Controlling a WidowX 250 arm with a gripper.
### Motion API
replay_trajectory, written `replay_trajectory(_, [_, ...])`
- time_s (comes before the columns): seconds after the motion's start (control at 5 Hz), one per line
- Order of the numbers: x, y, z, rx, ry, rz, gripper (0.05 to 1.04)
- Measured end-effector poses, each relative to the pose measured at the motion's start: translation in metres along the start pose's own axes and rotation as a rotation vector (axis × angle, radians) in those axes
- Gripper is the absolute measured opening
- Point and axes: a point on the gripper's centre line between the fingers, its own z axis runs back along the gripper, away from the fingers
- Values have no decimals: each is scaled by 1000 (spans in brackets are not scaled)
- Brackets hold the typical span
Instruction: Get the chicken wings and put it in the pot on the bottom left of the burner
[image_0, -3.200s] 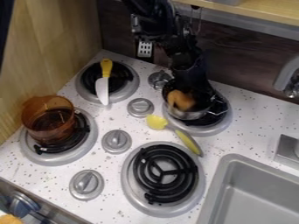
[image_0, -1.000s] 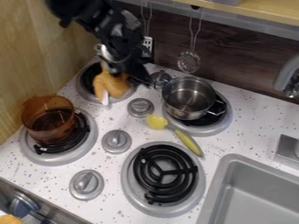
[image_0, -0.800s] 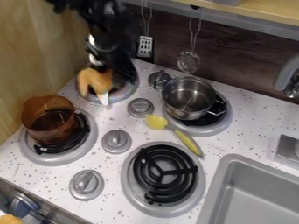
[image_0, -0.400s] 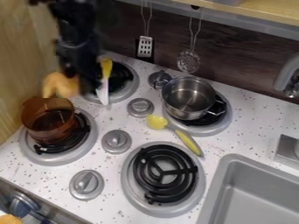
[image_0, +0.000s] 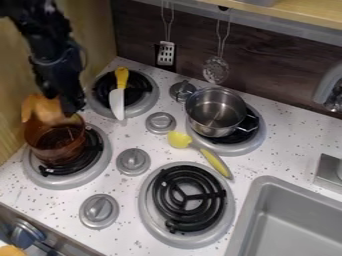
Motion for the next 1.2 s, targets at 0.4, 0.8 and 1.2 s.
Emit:
replay_trajectory(0.4, [-13, -11, -16, -76, 18, 42, 541])
replay_trajectory(0.8, [-15, -13, -26, -77, 26, 77, 842])
replay_trajectory(1.2, [-16, -13, -13, -27, 51, 123, 1001])
